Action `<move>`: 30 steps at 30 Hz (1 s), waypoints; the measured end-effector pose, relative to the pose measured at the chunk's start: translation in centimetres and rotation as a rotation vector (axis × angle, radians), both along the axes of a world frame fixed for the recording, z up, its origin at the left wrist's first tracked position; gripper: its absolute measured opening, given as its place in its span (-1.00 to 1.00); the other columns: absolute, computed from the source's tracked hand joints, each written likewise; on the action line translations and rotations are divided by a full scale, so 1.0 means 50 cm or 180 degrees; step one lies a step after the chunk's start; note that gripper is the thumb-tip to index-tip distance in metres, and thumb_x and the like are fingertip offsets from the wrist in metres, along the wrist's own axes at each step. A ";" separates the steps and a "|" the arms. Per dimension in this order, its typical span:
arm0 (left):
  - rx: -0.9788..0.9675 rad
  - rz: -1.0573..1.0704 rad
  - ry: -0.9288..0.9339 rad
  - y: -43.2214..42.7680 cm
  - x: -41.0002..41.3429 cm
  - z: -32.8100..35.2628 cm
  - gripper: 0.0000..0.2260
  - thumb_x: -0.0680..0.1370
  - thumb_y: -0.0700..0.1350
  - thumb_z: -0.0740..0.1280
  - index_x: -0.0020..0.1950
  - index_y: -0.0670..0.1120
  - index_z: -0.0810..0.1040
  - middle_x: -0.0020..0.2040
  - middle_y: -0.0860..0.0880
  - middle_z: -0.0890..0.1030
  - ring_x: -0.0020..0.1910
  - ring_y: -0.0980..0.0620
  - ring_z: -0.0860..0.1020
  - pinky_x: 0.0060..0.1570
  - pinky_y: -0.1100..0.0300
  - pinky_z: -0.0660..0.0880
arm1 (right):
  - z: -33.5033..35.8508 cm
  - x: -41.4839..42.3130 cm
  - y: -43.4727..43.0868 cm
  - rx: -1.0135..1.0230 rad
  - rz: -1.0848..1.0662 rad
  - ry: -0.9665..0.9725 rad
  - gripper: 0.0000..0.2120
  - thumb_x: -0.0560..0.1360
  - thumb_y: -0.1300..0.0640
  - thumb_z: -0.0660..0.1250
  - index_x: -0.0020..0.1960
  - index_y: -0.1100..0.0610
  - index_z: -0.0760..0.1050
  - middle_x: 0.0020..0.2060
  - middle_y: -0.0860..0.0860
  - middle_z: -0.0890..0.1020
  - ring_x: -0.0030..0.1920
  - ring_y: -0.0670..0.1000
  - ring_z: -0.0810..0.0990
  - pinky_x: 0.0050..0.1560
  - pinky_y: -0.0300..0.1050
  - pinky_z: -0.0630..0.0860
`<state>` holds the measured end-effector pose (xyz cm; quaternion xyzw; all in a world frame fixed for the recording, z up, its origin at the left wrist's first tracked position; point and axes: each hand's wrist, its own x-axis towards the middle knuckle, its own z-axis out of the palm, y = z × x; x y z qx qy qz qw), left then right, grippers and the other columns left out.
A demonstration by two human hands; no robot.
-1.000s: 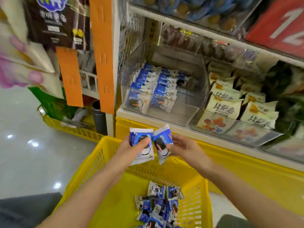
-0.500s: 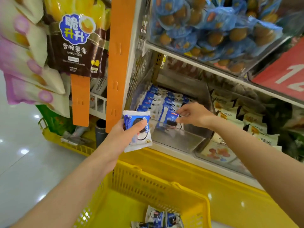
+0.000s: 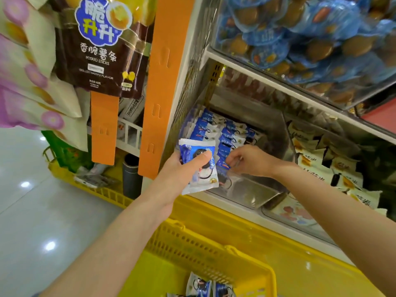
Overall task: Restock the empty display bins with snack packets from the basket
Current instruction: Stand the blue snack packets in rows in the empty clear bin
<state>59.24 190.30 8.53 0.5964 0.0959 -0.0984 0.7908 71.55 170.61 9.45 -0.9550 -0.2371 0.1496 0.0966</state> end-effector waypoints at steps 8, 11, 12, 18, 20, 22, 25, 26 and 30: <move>-0.0147 -0.0030 0.0022 -0.030 -0.009 -0.003 -0.59 0.40 0.15 0.36 0.21 0.08 0.46 0.11 -0.02 0.62 0.10 -0.02 0.58 0.21 -0.10 0.45 | 0.081 -0.142 0.059 0.2076 -0.0728 0.0389 -0.88 0.54 -0.10 0.21 -0.03 -0.13 0.49 -0.15 -0.14 0.62 -0.28 -0.23 0.62 -0.29 -0.38 0.54; -0.0021 -0.0002 -0.0058 -0.040 -0.012 0.000 -0.45 0.34 0.26 0.28 0.28 0.10 0.38 0.19 0.00 0.55 0.17 -0.01 0.53 0.27 -0.13 0.39 | 0.080 -0.185 0.080 0.1910 -0.0587 0.0735 -0.90 0.46 -0.11 0.31 -0.05 -0.21 0.41 -0.16 -0.23 0.58 -0.28 -0.31 0.60 -0.30 -0.41 0.53; 0.0039 0.0013 -0.0054 -0.043 -0.013 0.000 -0.48 0.39 0.26 0.25 0.30 0.13 0.33 0.20 0.01 0.53 0.18 0.00 0.52 0.29 -0.13 0.37 | 0.078 -0.190 0.085 0.1887 -0.0598 0.0668 -0.87 0.45 -0.11 0.34 -0.07 -0.23 0.40 -0.17 -0.26 0.57 -0.28 -0.34 0.58 -0.31 -0.43 0.51; -0.0798 0.0100 0.0246 -0.046 -0.004 0.007 -0.33 0.32 0.20 0.29 0.39 -0.02 0.34 0.18 -0.12 0.58 0.14 -0.11 0.57 0.21 -0.14 0.45 | 0.088 -0.183 0.079 0.2149 -0.1042 0.0720 -0.85 0.41 0.01 0.44 -0.04 -0.07 0.55 -0.17 -0.16 0.65 -0.26 -0.27 0.61 -0.34 -0.42 0.49; -0.0736 0.0141 0.0157 -0.045 0.002 0.005 -0.52 0.43 0.07 0.33 0.31 -0.05 0.38 0.03 -0.11 0.63 -0.01 -0.09 0.62 0.06 -0.09 0.54 | 0.093 -0.177 0.069 0.2342 -0.1211 0.0688 -0.83 0.38 0.01 0.46 -0.06 -0.07 0.54 -0.15 -0.11 0.68 -0.23 -0.25 0.62 -0.36 -0.44 0.46; -0.0546 0.0195 0.0064 -0.045 0.005 0.001 -0.66 0.50 -0.04 0.33 0.25 -0.05 0.39 -0.02 -0.07 0.63 -0.10 -0.02 0.64 -0.13 0.04 0.60 | 0.096 -0.170 0.059 0.2421 -0.1298 0.0686 -0.73 0.36 0.00 0.47 0.04 -0.03 0.53 -0.07 -0.05 0.69 -0.13 -0.17 0.65 -0.27 -0.39 0.48; -0.0170 0.0461 -0.0279 -0.042 0.004 -0.007 -0.79 0.55 -0.13 0.29 0.17 -0.04 0.40 -0.04 -0.01 0.59 -0.26 0.14 0.63 -0.42 0.30 0.54 | 0.114 -0.139 0.039 0.2504 -0.1369 0.0342 -0.74 0.38 0.05 0.46 0.05 -0.01 0.51 -0.07 -0.04 0.68 -0.10 -0.08 0.66 -0.18 -0.31 0.52; -0.0043 0.0540 -0.0396 -0.040 0.003 -0.009 -0.80 0.56 -0.13 0.28 0.17 -0.04 0.39 -0.04 0.00 0.57 -0.29 0.15 0.62 -0.45 0.36 0.50 | 0.124 -0.119 0.031 0.2441 -0.1364 -0.0006 -0.77 0.39 0.08 0.45 0.01 -0.02 0.50 -0.10 -0.06 0.66 -0.12 -0.10 0.65 -0.18 -0.34 0.51; 0.0186 0.0562 -0.0624 -0.023 0.012 -0.009 -0.90 0.56 -0.11 0.28 0.05 0.04 0.43 -0.05 0.06 0.58 -0.23 0.24 0.61 -0.39 0.44 0.48 | 0.148 -0.025 -0.008 0.1191 -0.1228 -0.1450 -0.74 0.45 0.11 0.42 0.12 0.08 0.51 -0.12 -0.11 0.55 -0.12 -0.12 0.51 -0.10 -0.32 0.40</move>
